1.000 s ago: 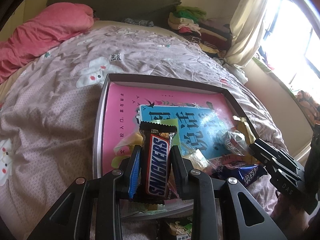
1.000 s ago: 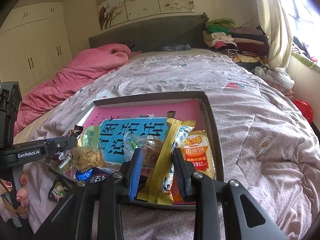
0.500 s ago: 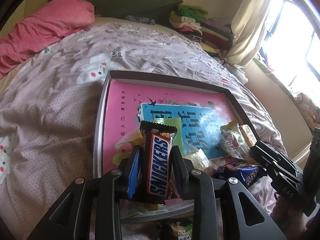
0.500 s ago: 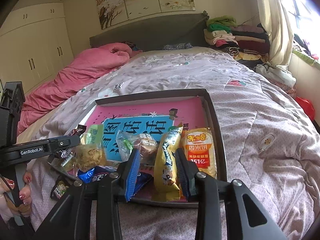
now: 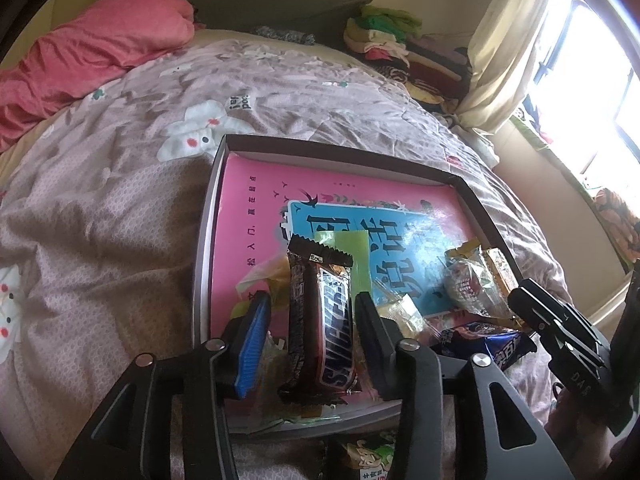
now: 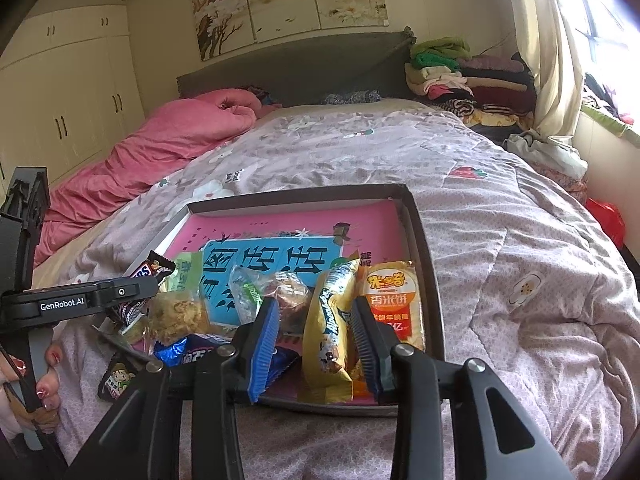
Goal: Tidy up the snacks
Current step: 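Open the right tool releasing the yellow bar while the left tool releases the Snickers into the tray, then withdraw both open tools toward the green packet and small chocolate, then grasp the green snack packet with the left tool while the right tool grasps the brown chocolate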
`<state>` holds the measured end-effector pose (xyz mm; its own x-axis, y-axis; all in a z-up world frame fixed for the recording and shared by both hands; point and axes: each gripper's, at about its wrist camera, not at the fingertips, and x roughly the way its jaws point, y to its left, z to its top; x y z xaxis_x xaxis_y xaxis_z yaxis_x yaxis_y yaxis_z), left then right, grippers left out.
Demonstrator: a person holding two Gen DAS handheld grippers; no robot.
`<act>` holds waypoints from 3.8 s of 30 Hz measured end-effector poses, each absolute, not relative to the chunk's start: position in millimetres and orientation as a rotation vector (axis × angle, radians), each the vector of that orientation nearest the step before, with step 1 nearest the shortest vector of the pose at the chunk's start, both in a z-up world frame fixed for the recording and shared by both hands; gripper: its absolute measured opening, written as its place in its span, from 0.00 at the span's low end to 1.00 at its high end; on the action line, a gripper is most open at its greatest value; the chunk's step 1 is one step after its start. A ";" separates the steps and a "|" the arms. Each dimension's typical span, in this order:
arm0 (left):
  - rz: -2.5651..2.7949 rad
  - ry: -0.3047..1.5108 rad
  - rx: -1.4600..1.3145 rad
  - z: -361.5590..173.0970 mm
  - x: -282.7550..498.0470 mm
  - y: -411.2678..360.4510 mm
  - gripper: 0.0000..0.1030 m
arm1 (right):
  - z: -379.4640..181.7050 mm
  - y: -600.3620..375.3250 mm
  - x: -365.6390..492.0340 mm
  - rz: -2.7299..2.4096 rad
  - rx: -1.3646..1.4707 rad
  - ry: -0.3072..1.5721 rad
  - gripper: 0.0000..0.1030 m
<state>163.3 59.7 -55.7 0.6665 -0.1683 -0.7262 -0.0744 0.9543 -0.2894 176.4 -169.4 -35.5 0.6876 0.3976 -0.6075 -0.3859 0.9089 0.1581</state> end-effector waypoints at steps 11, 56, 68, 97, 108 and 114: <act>-0.073 0.846 -0.322 -53.2 160.2 60.5 0.58 | -31.4 -175.0 174.2 0.428 0.029 0.671 0.46; -0.126 0.843 -0.268 -21.8 116.8 64.6 0.76 | -4.2 -178.9 127.4 0.480 0.054 0.634 0.70; -0.164 0.909 -0.264 -30.6 98.7 56.1 0.77 | -10.3 -164.6 105.4 0.549 0.021 0.703 0.73; -0.200 1.043 -0.159 -79.2 97.1 12.2 0.77 | -72.2 -126.5 94.5 0.624 -0.201 1.021 0.50; -0.177 1.057 -0.131 -88.7 104.4 0.2 0.77 | -74.7 -130.6 98.8 0.633 -0.164 1.048 0.35; -0.155 1.040 -0.146 -92.3 106.9 2.8 0.75 | -60.5 -142.1 99.5 0.614 -0.116 0.995 0.35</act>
